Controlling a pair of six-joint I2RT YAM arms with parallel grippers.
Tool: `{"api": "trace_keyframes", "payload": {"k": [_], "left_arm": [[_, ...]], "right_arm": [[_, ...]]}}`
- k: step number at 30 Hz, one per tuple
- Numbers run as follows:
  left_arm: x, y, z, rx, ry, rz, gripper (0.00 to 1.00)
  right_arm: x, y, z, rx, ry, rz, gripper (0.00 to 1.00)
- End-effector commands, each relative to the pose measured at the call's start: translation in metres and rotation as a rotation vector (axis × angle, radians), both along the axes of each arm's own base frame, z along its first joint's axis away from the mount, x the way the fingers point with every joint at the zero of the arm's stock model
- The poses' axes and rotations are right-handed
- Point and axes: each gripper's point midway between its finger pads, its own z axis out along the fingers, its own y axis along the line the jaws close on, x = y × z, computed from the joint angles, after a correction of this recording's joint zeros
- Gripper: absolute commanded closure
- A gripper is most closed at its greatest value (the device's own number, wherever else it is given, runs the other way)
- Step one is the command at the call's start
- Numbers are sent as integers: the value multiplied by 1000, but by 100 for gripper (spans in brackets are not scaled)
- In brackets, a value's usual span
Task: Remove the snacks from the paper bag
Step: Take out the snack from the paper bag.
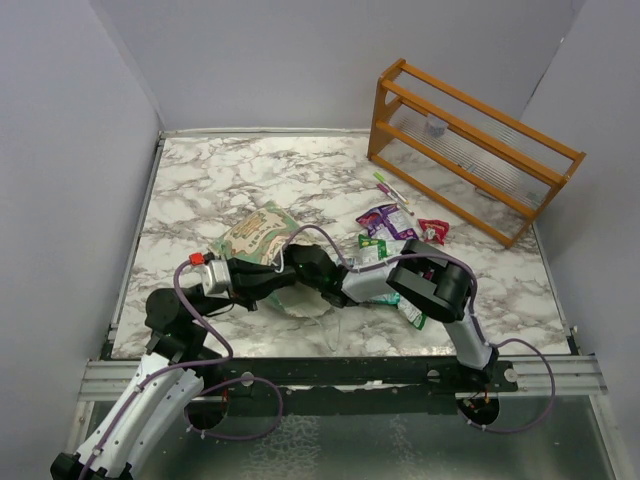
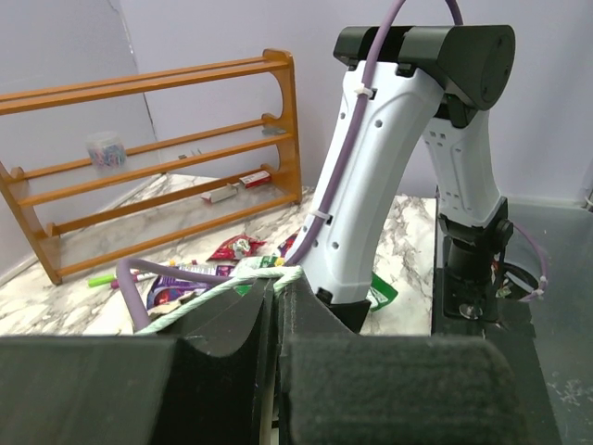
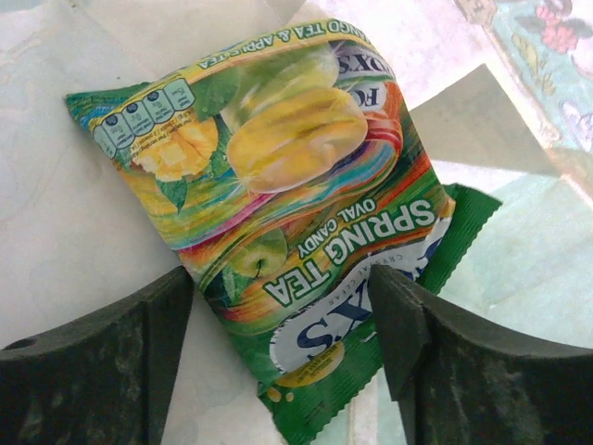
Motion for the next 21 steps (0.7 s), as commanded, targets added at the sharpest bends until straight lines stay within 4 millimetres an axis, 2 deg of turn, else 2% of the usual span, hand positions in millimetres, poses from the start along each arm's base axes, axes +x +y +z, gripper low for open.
{"api": "trace_keyframes", "payload": {"k": [1, 4, 9, 12, 17, 21], "left_arm": [[-8, -1, 8, -13, -38, -28, 100], [-7, -1, 7, -11, -33, -28, 100], [-5, -2, 5, -5, -27, -23, 100], [-3, -2, 4, 0, -21, -13, 100], [8, 0, -1, 20, 3, 39, 100], [24, 4, -4, 36, 30, 116, 100]], "right_arm": [[22, 1, -20, 31, 71, -34, 28], [36, 4, -12, 90, 80, -45, 40], [46, 19, 11, 157, 41, -22, 72], [48, 22, 22, 156, 30, -14, 82], [32, 14, 48, 182, 42, 24, 90], [5, -3, 61, 223, 114, 56, 98]]}}
